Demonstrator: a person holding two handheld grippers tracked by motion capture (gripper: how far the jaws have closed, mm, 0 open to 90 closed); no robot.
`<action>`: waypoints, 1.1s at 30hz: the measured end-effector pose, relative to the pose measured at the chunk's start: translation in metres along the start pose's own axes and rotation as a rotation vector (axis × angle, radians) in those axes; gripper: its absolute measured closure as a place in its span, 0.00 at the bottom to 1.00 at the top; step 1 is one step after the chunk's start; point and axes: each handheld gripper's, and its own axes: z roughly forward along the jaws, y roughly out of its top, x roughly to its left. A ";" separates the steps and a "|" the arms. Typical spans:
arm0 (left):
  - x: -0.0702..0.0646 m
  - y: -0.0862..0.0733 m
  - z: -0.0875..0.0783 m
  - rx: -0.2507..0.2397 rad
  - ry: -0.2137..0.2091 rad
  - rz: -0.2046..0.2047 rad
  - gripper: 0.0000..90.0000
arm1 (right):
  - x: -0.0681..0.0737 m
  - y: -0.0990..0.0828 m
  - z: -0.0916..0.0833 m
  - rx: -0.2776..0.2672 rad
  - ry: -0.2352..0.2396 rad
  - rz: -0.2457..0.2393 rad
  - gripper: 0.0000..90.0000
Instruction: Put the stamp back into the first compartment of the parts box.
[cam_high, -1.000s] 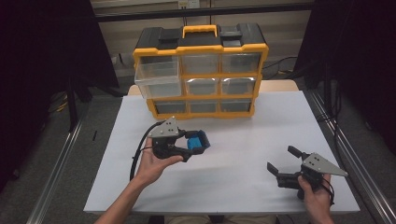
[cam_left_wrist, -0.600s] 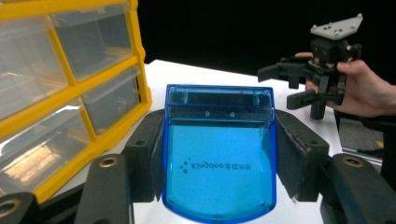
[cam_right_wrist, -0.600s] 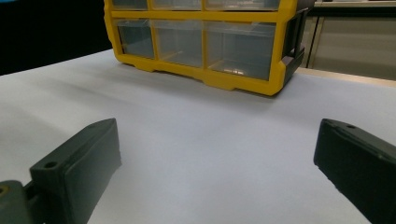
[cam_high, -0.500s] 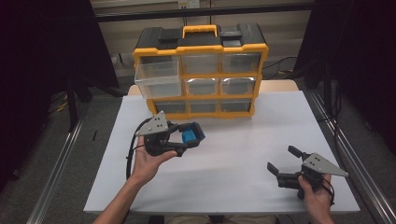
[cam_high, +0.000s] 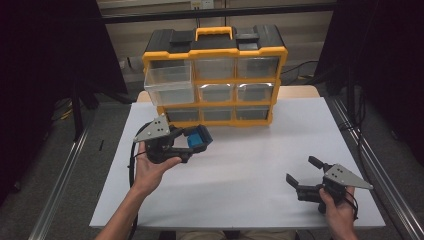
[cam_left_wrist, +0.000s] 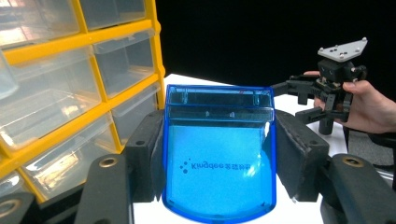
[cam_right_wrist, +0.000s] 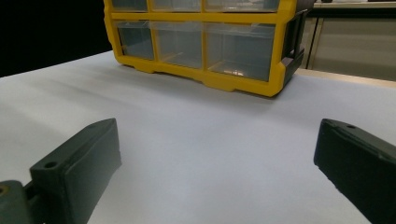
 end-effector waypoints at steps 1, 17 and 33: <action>0.000 0.000 0.000 0.000 0.000 0.000 0.46 | 0.000 0.000 0.000 0.000 0.000 0.000 0.00; 0.005 0.018 -0.017 -0.003 0.016 0.013 0.46 | 0.000 0.001 0.000 -0.014 -0.005 0.002 0.00; 0.009 0.048 -0.039 0.016 0.058 0.036 0.46 | -0.001 0.001 -0.001 -0.016 0.003 0.011 0.00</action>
